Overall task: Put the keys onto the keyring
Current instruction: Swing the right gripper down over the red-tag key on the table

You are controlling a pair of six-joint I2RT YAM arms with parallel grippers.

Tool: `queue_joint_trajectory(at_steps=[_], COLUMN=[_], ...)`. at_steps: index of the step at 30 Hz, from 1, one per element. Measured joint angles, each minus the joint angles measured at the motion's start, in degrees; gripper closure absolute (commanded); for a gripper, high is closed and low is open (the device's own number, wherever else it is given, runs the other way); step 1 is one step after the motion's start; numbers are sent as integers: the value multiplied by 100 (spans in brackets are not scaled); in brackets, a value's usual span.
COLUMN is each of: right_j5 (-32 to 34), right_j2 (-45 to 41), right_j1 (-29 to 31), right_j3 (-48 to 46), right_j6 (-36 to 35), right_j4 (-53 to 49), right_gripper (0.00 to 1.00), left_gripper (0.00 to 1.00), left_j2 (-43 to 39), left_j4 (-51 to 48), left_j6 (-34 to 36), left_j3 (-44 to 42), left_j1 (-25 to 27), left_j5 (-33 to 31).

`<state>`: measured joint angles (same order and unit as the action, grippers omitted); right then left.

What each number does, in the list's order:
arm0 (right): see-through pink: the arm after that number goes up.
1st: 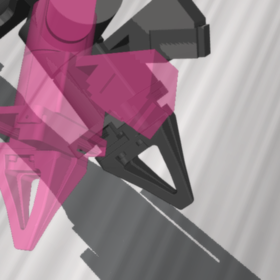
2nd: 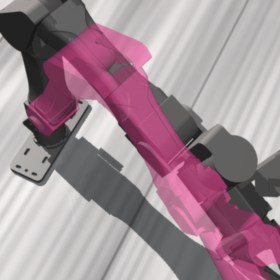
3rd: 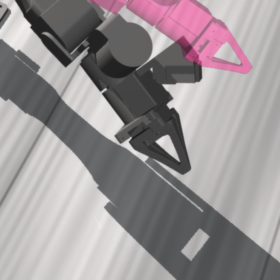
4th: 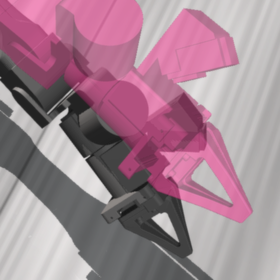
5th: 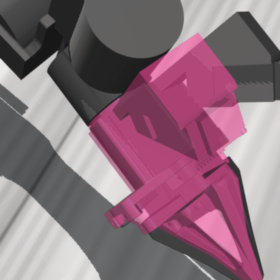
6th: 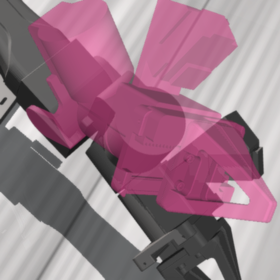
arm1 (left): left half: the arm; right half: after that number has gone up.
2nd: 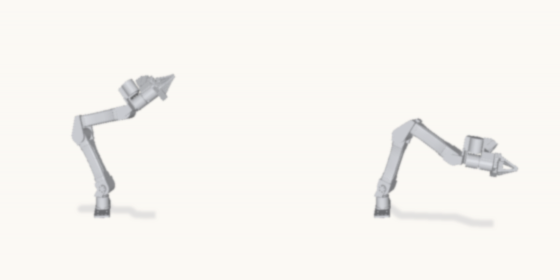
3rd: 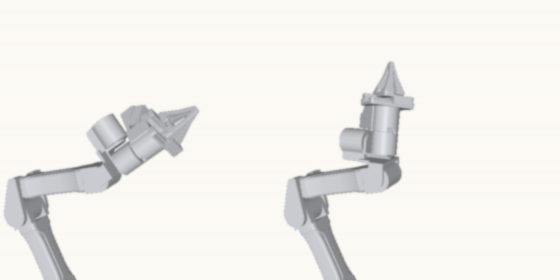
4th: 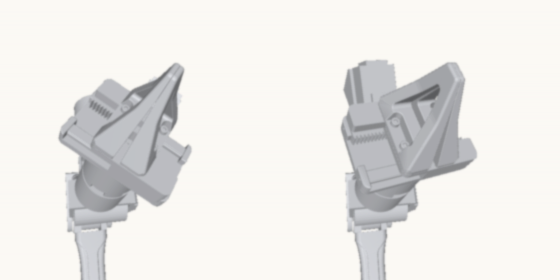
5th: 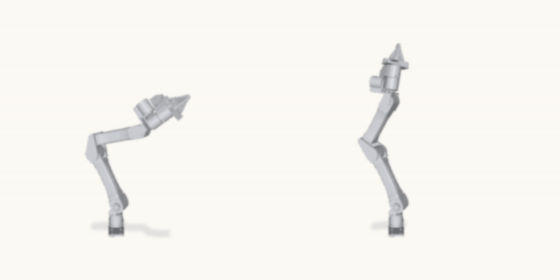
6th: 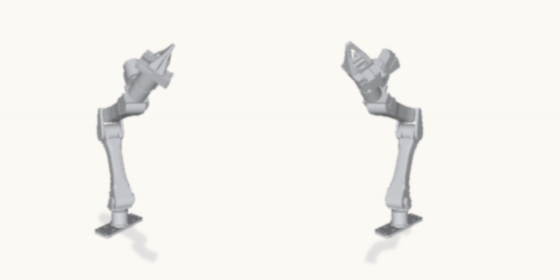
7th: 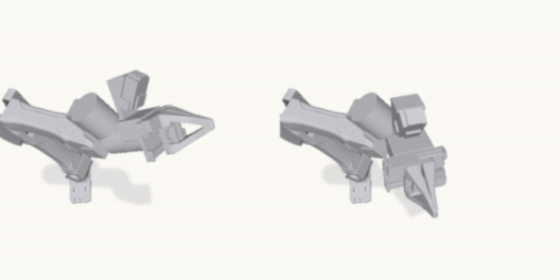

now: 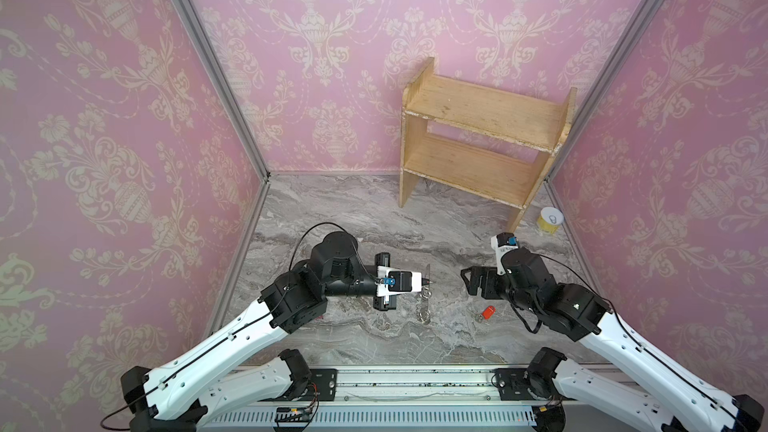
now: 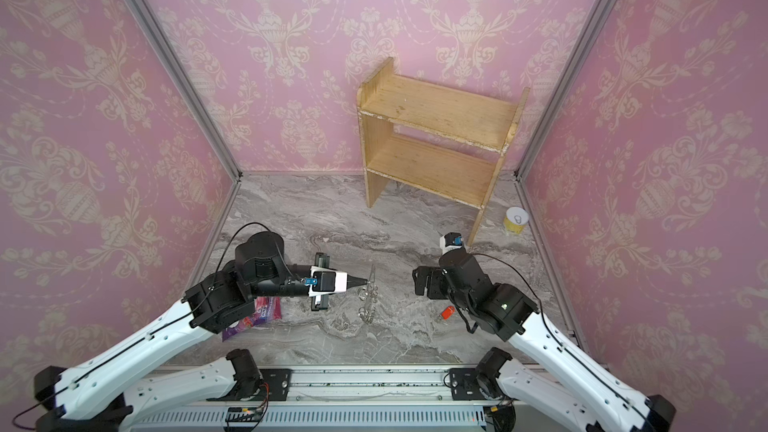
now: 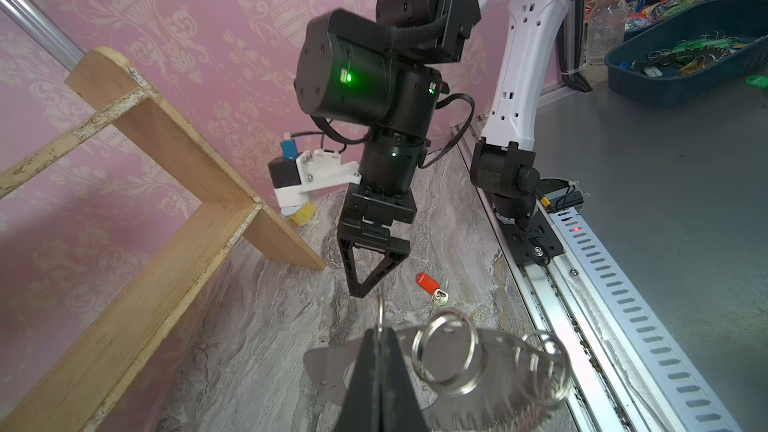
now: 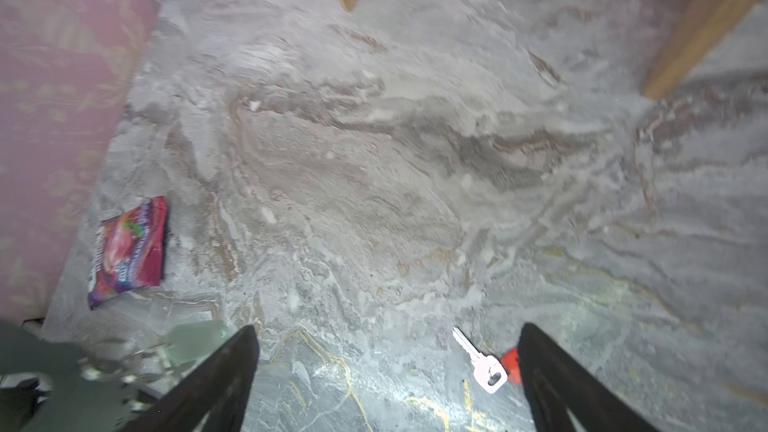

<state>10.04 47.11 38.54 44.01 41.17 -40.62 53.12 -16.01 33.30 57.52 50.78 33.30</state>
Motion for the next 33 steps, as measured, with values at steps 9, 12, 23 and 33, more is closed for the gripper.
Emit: queue_joint_trajectory(at_steps=[9, 12, 23, 33], right_j5=[-428, -662, -1119, -1495], right_j2=[302, 557, 1541, 2347], right_j1=[-446, -568, -671, -697], right_j3=[-973, -1263, -1497, -1147], right_j6=[1661, 1934, 2103, 1829], right_j4=[-448, -315, 833, 1613], right_gripper=[2, 2, 2, 4], left_gripper=[100, 100, 100, 100], left_j2=[-315, -326, -326, -326], left_j4=[0, 0, 2, 4], left_j6=[-17, -17, -13, -11], left_j3=[-260, -273, -308, -361], left_j1=[0, 0, 0, 0], left_j5=[-219, -262, -354, -415])
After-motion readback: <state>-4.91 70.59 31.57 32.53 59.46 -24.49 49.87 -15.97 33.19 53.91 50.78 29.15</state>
